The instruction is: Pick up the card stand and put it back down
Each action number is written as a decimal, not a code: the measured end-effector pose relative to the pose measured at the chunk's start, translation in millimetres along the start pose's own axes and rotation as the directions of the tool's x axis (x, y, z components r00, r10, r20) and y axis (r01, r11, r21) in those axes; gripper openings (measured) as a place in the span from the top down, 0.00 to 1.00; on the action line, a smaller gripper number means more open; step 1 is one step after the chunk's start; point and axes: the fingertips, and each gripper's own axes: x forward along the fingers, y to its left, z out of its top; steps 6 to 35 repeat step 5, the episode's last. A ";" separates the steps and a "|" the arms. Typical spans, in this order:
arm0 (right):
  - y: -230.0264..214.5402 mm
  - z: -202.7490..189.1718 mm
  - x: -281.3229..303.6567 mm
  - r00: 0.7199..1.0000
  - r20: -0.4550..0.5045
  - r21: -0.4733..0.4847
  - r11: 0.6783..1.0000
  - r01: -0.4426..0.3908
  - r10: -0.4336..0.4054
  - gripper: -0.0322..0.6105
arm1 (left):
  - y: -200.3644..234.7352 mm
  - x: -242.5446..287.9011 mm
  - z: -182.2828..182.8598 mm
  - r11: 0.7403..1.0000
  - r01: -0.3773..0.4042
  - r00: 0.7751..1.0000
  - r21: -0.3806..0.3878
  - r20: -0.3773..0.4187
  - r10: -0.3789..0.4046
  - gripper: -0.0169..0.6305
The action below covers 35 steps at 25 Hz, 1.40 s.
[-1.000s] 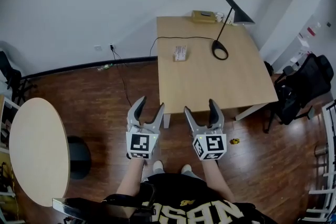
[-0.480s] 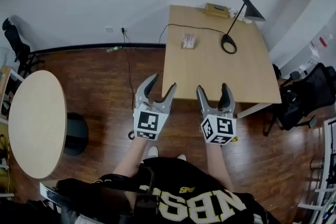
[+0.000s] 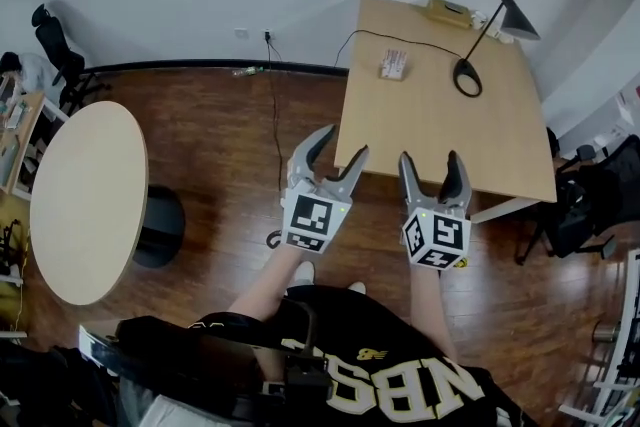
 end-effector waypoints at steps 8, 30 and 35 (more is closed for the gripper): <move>9.3 4.9 -2.9 1.000 0.001 -0.008 1.000 0.004 -0.004 0.34 | 4.7 -8.6 0.8 1.000 -0.003 1.000 -0.003 0.003 0.003 0.58; 9.3 4.9 -2.9 1.000 0.001 -0.008 1.000 0.004 -0.004 0.34 | 4.7 -8.6 0.8 1.000 -0.003 1.000 -0.003 0.003 0.003 0.58; 9.3 4.9 -2.9 1.000 0.001 -0.008 1.000 0.004 -0.004 0.34 | 4.7 -8.6 0.8 1.000 -0.003 1.000 -0.003 0.003 0.003 0.58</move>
